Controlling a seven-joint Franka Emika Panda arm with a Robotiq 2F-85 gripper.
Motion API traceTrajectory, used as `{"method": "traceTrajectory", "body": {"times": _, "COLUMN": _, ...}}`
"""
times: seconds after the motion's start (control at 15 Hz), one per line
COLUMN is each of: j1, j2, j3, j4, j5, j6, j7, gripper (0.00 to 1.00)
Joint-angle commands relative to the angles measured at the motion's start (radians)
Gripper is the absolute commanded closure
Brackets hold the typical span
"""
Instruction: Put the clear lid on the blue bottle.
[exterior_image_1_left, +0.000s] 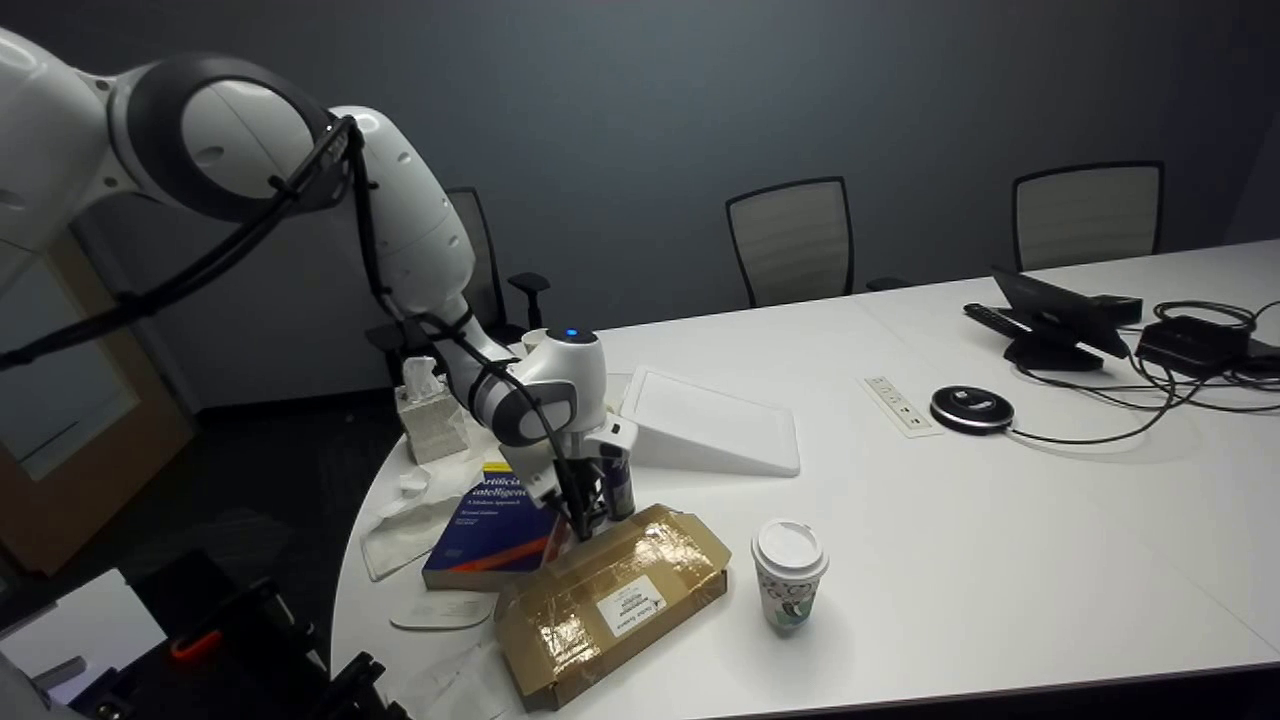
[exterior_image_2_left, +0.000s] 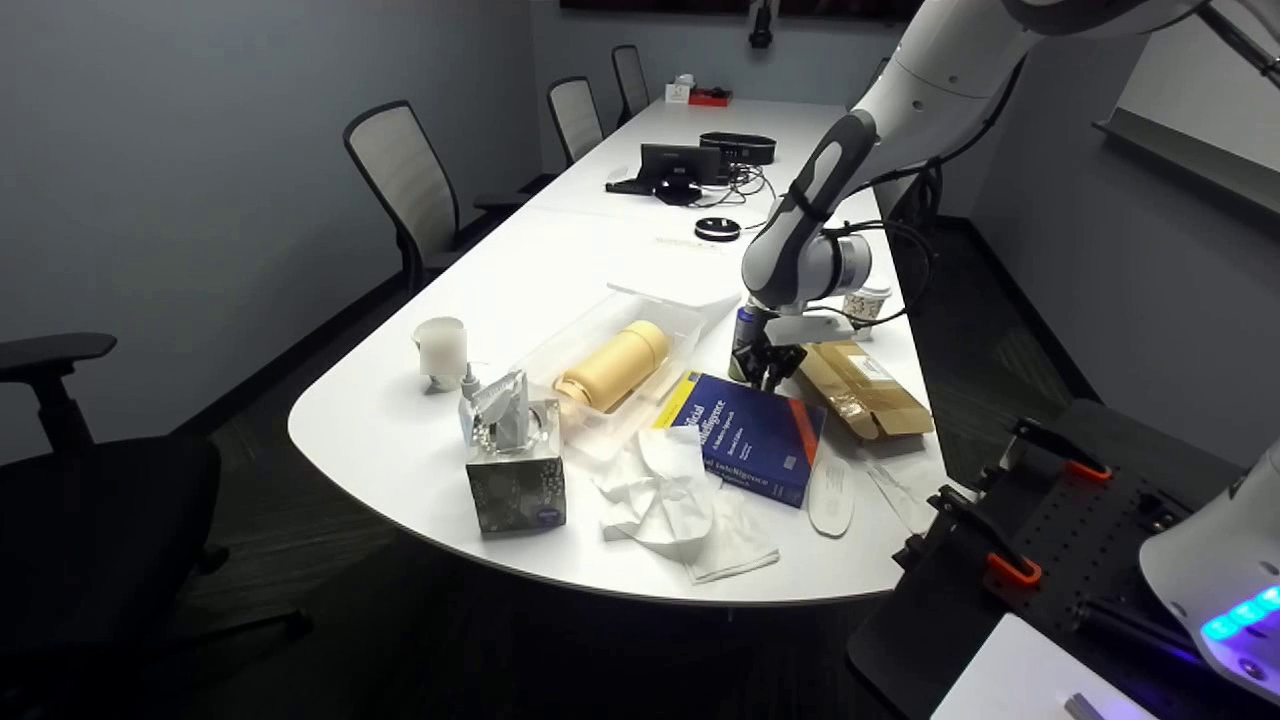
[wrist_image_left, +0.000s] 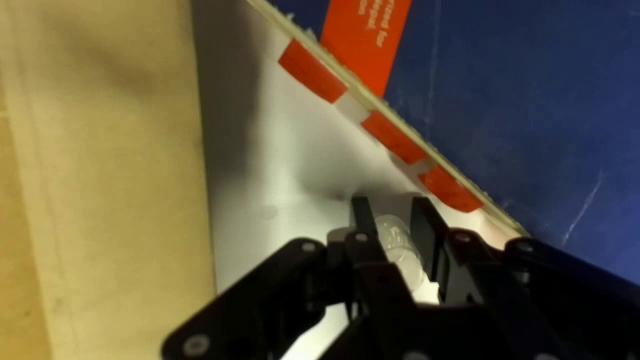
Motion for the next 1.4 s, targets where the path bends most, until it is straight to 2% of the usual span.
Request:
{"method": "traceTrajectory", "body": {"times": 0.0, "j1": 0.036, "j2": -0.068, "j3": -0.018, "j4": -0.056, "j5": -0.005, "j6": -0.038, "j7": 0.044, "gripper": 0.94}}
{"method": "traceTrajectory", "body": {"times": 0.53, "j1": 0.123, "j2": -0.221, "j3": -0.09, "j4": -0.141, "j5": -0.012, "j6": -0.16, "j7": 0.183, "gripper": 0.94}}
{"method": "traceTrajectory", "body": {"times": 1.0, "j1": 0.142, "j2": -0.368, "j3": -0.119, "j4": -0.178, "j5": -0.035, "j6": -0.291, "j7": 0.248, "gripper": 0.94}}
{"method": "traceTrajectory", "body": {"times": 1.33, "j1": 0.128, "j2": -0.419, "j3": -0.124, "j4": -0.124, "j5": -0.08, "j6": -0.4, "j7": 0.254, "gripper": 0.94}}
